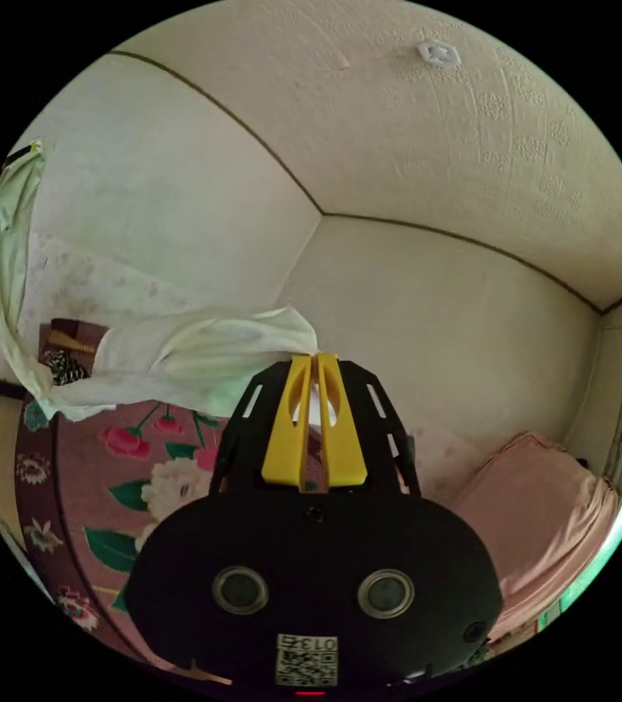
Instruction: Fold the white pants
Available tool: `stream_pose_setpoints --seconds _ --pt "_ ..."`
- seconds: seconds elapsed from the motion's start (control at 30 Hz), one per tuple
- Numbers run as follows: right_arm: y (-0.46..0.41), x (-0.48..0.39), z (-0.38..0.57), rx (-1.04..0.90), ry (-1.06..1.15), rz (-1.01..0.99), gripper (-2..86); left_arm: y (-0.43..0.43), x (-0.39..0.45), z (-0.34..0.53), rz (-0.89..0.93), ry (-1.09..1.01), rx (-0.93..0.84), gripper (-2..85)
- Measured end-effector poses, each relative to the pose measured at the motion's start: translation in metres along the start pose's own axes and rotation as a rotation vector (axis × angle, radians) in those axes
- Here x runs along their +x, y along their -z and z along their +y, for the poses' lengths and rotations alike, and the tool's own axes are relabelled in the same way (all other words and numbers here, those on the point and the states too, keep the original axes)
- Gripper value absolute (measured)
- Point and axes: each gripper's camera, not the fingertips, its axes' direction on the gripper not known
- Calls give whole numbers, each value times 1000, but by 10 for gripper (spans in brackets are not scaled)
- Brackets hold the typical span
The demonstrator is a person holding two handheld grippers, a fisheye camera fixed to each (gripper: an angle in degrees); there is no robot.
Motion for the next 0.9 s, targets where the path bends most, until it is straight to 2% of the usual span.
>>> stream_pose_setpoints --seconds 0.1,0.2,0.27,0.33,0.37,0.47,0.6,0.73,0.8,0.9 --pt "-28 19 84 -236 11 -3 15 -42 52 48 224 -21 -188 6" --pt "-60 42 194 -556 -50 31 23 -102 122 99 530 -26 -390 10" --pt "-76 66 299 -829 -247 14 39 -157 190 147 925 37 -520 16" --pt "-73 78 375 -980 -459 -5 70 -195 253 184 1177 1 -654 27" --pt "-63 82 418 -1018 -601 -15 101 -214 292 208 1320 -51 -755 59" --pt "-30 79 493 -1008 -846 -37 135 -241 342 241 1551 -71 -913 122" --pt "4 50 545 -994 -879 -101 145 -261 315 244 1618 5 -909 138" --pt "33 -6 591 -962 -995 -250 170 -306 222 274 1429 228 -947 147" --pt "42 -32 605 -925 -1068 -288 176 -321 189 290 1394 267 -993 159" --pt "42 -70 617 -903 -1123 -330 178 -340 191 300 1495 242 -1115 179"
